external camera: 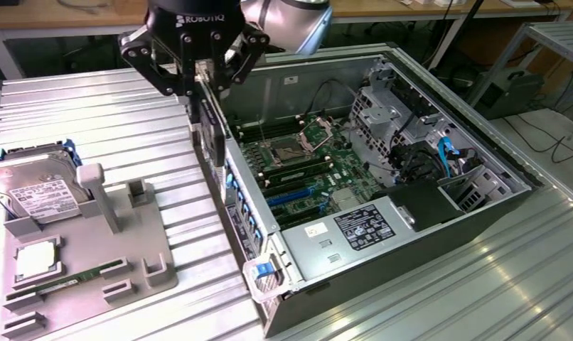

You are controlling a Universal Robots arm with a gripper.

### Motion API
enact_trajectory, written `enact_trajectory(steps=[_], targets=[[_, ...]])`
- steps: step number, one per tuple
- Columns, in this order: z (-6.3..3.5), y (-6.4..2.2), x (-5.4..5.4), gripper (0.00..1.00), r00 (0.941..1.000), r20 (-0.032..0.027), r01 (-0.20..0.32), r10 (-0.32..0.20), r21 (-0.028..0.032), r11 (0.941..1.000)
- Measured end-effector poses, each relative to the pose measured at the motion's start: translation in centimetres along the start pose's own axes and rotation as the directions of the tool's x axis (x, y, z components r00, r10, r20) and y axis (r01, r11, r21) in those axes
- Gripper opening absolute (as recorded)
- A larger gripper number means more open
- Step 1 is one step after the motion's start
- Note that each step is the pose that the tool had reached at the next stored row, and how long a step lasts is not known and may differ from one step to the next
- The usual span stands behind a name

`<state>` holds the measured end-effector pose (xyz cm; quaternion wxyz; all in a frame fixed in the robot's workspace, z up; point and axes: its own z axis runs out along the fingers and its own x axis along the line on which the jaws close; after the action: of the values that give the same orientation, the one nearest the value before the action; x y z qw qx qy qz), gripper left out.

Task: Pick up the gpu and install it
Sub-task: 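Pick up the gpu and move the gpu toward the slot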

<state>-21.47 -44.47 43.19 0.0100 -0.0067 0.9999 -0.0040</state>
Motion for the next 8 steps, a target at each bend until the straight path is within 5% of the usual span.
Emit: enact_trajectory(steps=[2, 8], targets=[[0.12, -0.04, -3.0, 0.28, 1.0000, -0.0001, 0.000, 0.000, 0.0000, 1.0000], [0.17, -0.06, -4.2, 0.28, 1.0000, 0.0000, 0.000, 0.000, 0.0000, 1.0000]])
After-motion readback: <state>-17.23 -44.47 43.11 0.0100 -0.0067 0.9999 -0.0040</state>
